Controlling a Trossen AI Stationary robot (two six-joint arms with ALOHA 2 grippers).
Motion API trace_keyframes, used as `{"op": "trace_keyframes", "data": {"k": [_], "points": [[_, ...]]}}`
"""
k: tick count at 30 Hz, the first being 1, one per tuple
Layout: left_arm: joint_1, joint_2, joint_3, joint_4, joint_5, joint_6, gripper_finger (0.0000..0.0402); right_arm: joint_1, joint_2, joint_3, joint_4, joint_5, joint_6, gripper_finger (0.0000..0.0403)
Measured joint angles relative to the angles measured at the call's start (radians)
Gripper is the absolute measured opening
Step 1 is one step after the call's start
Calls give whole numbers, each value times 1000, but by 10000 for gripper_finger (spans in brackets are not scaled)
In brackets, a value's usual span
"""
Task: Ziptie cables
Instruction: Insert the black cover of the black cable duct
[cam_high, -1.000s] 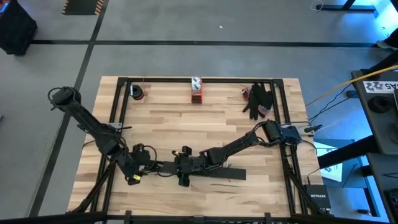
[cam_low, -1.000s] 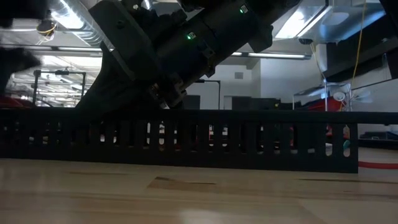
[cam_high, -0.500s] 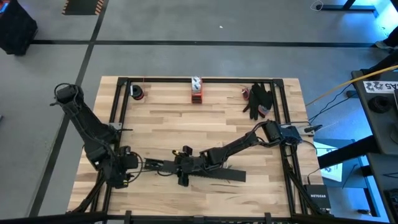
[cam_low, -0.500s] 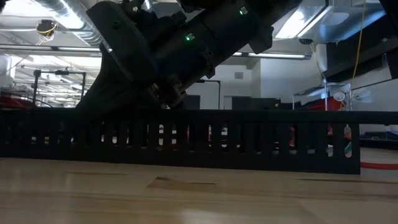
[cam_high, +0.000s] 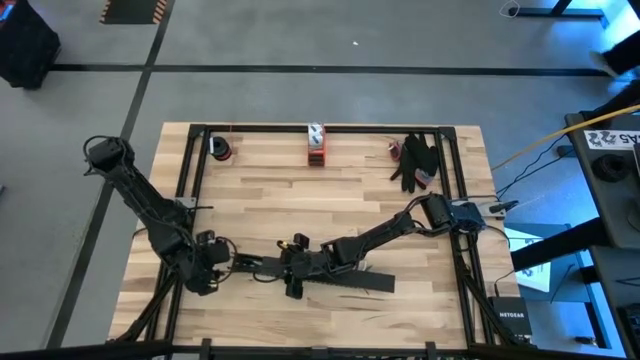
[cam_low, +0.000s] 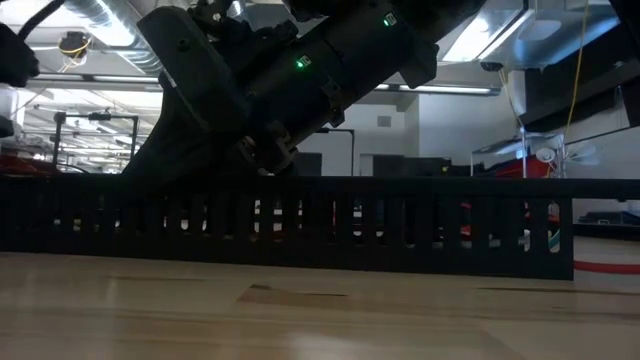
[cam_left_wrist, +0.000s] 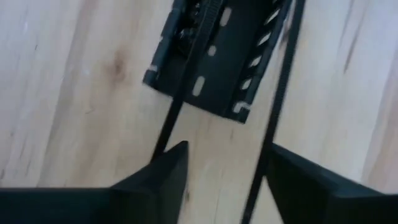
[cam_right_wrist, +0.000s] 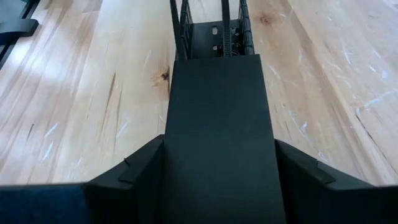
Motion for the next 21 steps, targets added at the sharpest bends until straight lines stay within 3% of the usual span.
{"op": "trace_keyframes", "data": {"k": [8,15,21], "points": [[16,-2,5,16,60,38,15,0,0,0,1,0,0,230],[32,-10,80,-87,36,32,5,0,0,0,3,0,0,230],[84,5,13,-111,-3,-37,4,0,0,0,3,0,0,230]]}}
